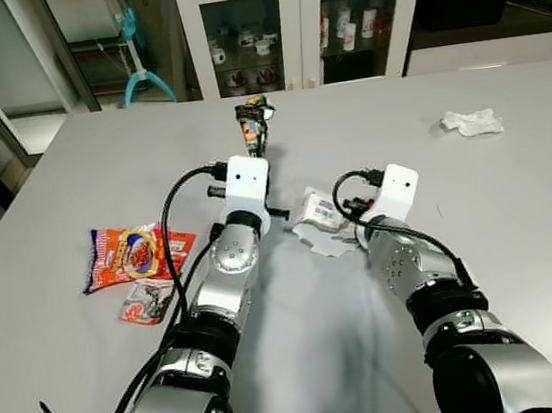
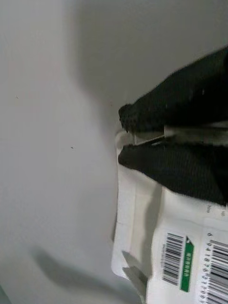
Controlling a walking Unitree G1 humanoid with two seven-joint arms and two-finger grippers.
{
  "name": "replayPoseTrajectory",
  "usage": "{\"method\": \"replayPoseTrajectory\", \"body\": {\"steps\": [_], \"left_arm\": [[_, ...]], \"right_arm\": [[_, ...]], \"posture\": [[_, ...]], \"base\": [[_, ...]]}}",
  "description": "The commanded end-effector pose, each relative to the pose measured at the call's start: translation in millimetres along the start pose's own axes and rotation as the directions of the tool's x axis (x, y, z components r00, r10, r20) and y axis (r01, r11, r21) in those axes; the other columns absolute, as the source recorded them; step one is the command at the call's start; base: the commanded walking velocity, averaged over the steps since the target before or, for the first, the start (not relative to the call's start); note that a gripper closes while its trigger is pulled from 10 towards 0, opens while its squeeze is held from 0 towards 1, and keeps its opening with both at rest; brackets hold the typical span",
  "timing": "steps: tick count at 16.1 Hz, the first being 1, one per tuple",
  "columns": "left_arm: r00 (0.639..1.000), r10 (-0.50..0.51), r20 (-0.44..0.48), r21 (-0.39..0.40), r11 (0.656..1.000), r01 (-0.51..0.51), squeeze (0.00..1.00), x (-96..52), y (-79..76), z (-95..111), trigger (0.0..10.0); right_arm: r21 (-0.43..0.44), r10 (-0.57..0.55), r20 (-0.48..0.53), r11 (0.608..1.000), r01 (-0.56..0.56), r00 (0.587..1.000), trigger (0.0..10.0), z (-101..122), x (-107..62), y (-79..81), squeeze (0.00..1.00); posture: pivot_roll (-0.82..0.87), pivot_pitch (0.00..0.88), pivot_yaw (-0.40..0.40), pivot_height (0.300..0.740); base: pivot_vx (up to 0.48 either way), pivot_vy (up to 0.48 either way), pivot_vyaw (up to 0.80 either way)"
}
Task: Picking trash to rubbish bin
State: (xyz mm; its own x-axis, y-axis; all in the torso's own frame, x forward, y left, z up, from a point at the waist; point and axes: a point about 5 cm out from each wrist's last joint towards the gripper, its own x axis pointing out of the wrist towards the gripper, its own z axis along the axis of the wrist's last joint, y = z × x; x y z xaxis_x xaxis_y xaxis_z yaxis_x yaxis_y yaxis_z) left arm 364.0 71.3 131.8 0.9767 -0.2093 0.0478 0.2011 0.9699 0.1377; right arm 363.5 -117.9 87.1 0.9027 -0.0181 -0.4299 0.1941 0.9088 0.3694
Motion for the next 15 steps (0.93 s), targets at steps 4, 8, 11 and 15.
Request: {"method": "replayPoseTrajectory", "body": {"steps": [4,8,11,15], "left_arm": [[1.0,0.02,-0.017,-0.004,1.0,-0.021,0.0,0.7,4.5,-1.5,10.0],[1.0,0.023,-0.018,-0.004,1.0,-0.023,0.0,1.2,5.1,-1.2,10.0],[1.0,0.022,-0.017,-0.005,1.0,-0.022,0.0,1.4,5.1,-1.0,10.0],[1.0,0.024,-0.008,-0.01,1.0,-0.024,0.0,1.2,6.2,-0.2,10.0]], "right_arm": [[0.039,-0.002,0.021,0.999,0.001,1.0,0.0,0.2,-1.2,-1.1,0.0],[0.101,0.024,0.143,0.994,-0.039,0.989,10.0,22.6,-3.7,2.3,0.0],[0.185,0.102,0.253,0.971,-0.151,0.962,10.0,40.2,-9.0,12.3,0.0],[0.222,0.13,0.374,0.949,-0.224,0.918,10.0,53.2,-17.2,17.8,0.0]], "posture": [[0.0,0.0,0.045,0.74],[0.0,0.0,0.049,0.74],[-0.01,0.0,0.052,0.74],[0.0,0.0,0.056,0.74]], "base": [[0.0,0.0,0.0],[0.0,0.0,0.0],[0.0,0.0,0.0],[0.0,0.0,0.0]]}}
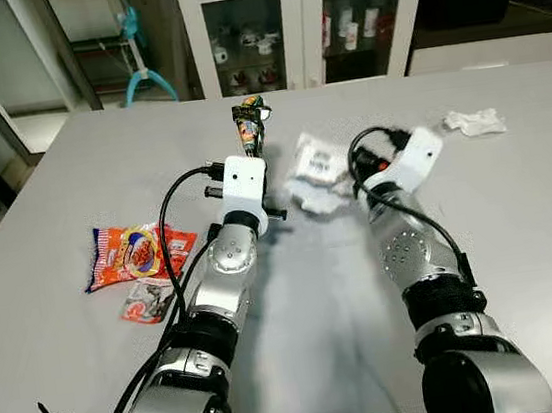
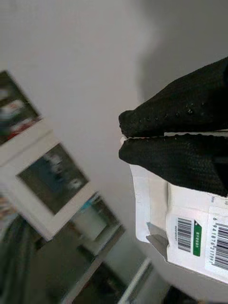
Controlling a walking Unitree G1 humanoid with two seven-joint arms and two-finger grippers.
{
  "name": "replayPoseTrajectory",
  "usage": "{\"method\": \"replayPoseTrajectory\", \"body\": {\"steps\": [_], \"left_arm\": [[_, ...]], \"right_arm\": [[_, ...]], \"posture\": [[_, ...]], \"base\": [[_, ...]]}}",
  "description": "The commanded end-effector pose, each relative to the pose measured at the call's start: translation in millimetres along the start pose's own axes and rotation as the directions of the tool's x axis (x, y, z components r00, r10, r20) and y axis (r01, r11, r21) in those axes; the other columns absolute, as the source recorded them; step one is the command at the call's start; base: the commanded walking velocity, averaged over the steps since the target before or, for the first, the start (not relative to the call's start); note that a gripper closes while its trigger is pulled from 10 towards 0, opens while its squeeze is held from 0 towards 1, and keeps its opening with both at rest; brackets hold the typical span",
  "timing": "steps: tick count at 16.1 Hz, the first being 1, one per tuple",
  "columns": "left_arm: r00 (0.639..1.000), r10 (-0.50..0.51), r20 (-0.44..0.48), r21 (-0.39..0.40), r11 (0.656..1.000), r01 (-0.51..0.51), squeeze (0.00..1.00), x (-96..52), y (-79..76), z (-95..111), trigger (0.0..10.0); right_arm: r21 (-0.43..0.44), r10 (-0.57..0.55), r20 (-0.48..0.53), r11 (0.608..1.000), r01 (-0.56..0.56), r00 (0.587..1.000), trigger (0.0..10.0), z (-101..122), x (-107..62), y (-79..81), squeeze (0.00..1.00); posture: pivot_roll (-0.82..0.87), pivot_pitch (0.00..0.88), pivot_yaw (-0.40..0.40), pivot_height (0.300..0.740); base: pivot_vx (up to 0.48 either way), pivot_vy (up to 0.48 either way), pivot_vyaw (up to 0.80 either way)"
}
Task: Picking trash to rubbish bin
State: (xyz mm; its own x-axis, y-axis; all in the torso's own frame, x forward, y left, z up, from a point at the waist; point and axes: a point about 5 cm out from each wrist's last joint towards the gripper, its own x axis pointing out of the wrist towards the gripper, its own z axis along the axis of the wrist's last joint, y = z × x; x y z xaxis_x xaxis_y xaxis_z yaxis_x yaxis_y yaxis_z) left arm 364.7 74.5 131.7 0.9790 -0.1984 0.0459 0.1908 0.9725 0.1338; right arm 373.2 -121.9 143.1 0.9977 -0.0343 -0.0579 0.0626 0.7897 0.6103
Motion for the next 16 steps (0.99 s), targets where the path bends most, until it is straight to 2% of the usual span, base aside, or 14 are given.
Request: {"method": "replayPoseTrajectory", "body": {"steps": [1,3,4,8,13,16], "left_arm": [[1.0,0.014,-0.003,-0.009,1.0,-0.014,0.0,1.2,3.2,0.4,10.0],[0.999,0.005,0.049,-0.038,0.999,-0.003,0.0,0.2,1.8,6.3,10.0],[0.997,0.005,0.083,-0.048,0.999,-0.001,0.0,-0.1,2.3,11.0,10.0],[0.99,0.037,0.139,-0.074,0.997,-0.027,0.0,-0.1,7.8,19.0,10.0],[0.986,0.054,0.156,-0.084,0.996,-0.041,0.0,-1.2,12.3,20.2,10.0],[0.986,0.063,0.155,-0.079,0.996,-0.052,0.0,-3.3,16.9,17.7,10.0]], "right_arm": [[0.021,-0.009,0.047,1.0,0.008,0.999,10.0,4.6,-2.0,-1.0,0.0],[-0.011,-0.033,0.167,0.999,0.036,0.985,10.0,16.6,-6.1,-5.3,0.0],[-0.005,-0.039,0.19,0.999,0.041,0.981,10.0,18.0,-7.2,-6.1,0.0],[-0.114,-0.043,0.252,0.991,0.074,0.967,10.0,22.6,-9.7,-5.4,0.0],[-0.087,-0.098,0.361,0.987,0.138,0.927,10.0,37.9,-13.5,-9.1,0.0],[-0.107,-0.136,0.364,0.977,0.187,0.921,10.0,40.0,-13.0,-17.7,0.0]], "posture": [[0.0,0.0,0.057,0.74],[0.0,0.0,0.066,0.74],[0.01,0.0,0.066,0.74],[0.02,0.0,0.065,0.74],[0.02,0.0,0.07,0.74],[0.02,0.0,0.073,0.74]], "base": [[0.0,0.0,0.0],[0.0,0.0,0.0],[0.0,0.0,0.0],[0.0,0.0,0.0],[0.0,0.0,0.0],[0.0,0.0,0.0]]}}
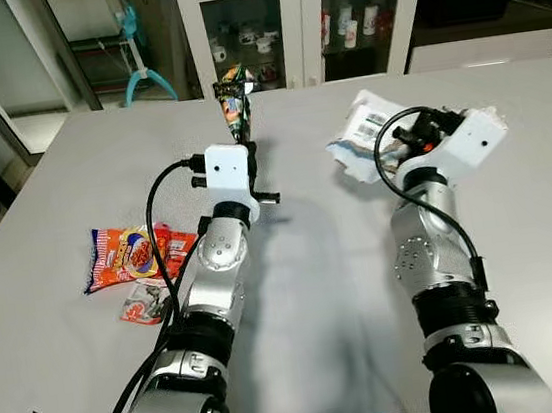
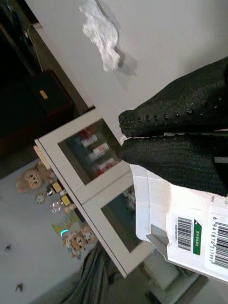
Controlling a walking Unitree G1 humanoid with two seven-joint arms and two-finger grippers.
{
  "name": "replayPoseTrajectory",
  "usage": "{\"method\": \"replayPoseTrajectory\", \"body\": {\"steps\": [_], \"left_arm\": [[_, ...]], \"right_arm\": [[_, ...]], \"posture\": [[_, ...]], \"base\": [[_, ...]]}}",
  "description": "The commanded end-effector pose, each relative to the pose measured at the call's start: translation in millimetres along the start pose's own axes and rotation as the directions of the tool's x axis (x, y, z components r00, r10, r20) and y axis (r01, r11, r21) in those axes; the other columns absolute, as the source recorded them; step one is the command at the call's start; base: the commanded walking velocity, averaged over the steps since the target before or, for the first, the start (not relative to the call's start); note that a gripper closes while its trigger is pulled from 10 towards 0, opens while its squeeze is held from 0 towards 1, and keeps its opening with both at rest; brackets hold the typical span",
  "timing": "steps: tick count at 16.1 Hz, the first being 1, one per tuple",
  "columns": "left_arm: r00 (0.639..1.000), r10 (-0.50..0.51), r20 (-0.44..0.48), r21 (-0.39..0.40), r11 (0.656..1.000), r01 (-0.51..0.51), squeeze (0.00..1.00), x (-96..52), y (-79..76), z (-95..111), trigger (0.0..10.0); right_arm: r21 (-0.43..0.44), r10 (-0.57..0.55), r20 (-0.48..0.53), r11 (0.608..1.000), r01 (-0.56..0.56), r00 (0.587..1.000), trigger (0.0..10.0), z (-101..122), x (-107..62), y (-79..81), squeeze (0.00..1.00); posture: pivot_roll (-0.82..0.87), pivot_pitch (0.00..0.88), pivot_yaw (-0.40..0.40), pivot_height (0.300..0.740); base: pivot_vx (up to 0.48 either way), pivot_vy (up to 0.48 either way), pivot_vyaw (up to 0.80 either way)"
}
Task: Picking trash to rubbish bin
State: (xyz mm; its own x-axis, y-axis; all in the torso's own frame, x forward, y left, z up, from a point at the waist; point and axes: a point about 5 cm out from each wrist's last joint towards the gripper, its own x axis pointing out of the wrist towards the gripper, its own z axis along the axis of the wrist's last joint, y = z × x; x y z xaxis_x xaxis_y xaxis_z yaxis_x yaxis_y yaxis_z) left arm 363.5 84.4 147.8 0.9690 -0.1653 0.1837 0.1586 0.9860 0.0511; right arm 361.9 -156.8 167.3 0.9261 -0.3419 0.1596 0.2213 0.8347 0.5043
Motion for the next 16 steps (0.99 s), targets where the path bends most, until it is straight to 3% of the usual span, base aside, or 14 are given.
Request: {"method": "replayPoseTrajectory", "body": {"steps": [1,13,16], "left_arm": [[1.0,0.019,0.012,0.017,1.0,-0.02,0.0,-0.8,6.6,1.2,10.0],[1.0,-0.007,0.002,0.034,0.999,0.007,0.0,-2.1,0.3,-1.5,10.0],[1.0,-0.01,0.004,0.033,0.999,0.01,0.0,-1.6,-1.1,-0.8,10.0]], "right_arm": [[-0.022,-0.023,0.001,1.0,0.023,1.0,10.0,-0.6,-0.7,-5.5,0.0],[-0.048,0.009,-0.051,0.999,-0.012,0.999,10.0,-10.8,-4.5,-0.1,0.0],[-0.051,0.009,-0.052,0.999,-0.012,0.999,10.0,-10.4,-3.8,-0.9,0.0]], "posture": [[0.02,0.0,0.073,0.74],[0.02,0.0,0.073,0.74],[0.02,0.0,0.072,0.74]], "base": [[0.0,0.0,0.0],[0.0,0.0,0.0],[-0.254,0.0,0.0]]}}
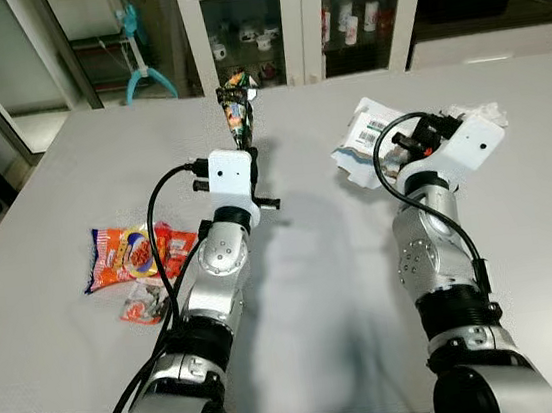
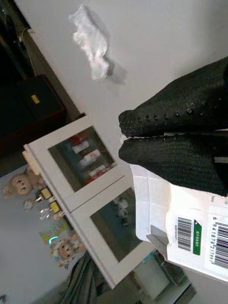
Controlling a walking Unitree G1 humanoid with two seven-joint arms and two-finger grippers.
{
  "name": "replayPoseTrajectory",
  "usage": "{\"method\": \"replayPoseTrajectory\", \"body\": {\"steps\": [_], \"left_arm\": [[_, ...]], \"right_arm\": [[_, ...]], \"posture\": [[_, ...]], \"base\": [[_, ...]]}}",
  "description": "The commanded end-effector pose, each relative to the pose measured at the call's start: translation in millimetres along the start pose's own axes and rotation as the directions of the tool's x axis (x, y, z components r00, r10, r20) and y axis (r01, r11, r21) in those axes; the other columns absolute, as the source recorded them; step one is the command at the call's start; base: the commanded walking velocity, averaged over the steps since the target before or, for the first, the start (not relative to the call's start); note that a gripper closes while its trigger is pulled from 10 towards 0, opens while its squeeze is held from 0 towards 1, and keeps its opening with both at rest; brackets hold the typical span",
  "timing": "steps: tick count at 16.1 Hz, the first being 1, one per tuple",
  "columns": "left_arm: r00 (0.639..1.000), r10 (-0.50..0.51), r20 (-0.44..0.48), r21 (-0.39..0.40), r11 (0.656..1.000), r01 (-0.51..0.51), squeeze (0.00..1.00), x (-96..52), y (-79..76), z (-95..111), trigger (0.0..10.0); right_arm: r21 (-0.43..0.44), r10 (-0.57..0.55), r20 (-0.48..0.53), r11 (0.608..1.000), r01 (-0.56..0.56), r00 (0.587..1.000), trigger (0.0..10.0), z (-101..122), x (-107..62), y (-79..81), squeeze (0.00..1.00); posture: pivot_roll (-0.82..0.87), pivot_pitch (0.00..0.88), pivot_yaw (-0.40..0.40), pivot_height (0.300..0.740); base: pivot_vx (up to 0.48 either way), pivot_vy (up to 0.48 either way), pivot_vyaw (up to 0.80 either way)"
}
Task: Picking trash to rubbish bin
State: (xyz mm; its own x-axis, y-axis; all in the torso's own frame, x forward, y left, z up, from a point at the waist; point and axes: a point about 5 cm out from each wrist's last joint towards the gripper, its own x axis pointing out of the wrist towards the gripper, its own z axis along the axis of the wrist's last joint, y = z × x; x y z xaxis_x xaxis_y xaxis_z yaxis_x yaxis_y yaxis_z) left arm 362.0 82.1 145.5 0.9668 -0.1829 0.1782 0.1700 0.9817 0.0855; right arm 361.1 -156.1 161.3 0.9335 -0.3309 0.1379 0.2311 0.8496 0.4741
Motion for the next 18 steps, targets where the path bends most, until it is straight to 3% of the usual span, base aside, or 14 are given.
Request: {"method": "replayPoseTrajectory", "body": {"steps": [1,18], "left_arm": [[1.0,0.011,0.011,-0.001,1.0,-0.011,0.0,0.4,2.1,1.8,10.0],[1.0,0.004,0.003,0.004,1.0,-0.004,0.0,-1.0,0.7,0.1,10.0]], "right_arm": [[-0.017,0.012,-0.029,1.0,-0.013,1.0,10.0,-5.4,-1.5,1.8,0.0],[-0.027,0.006,-0.038,1.0,-0.007,0.999,10.0,-6.7,-2.3,-1.1,0.0]], "posture": [[0.02,0.0,0.07,0.74],[0.02,0.0,0.074,0.74]], "base": [[-0.255,0.0,0.0],[-0.256,0.0,0.0]]}}
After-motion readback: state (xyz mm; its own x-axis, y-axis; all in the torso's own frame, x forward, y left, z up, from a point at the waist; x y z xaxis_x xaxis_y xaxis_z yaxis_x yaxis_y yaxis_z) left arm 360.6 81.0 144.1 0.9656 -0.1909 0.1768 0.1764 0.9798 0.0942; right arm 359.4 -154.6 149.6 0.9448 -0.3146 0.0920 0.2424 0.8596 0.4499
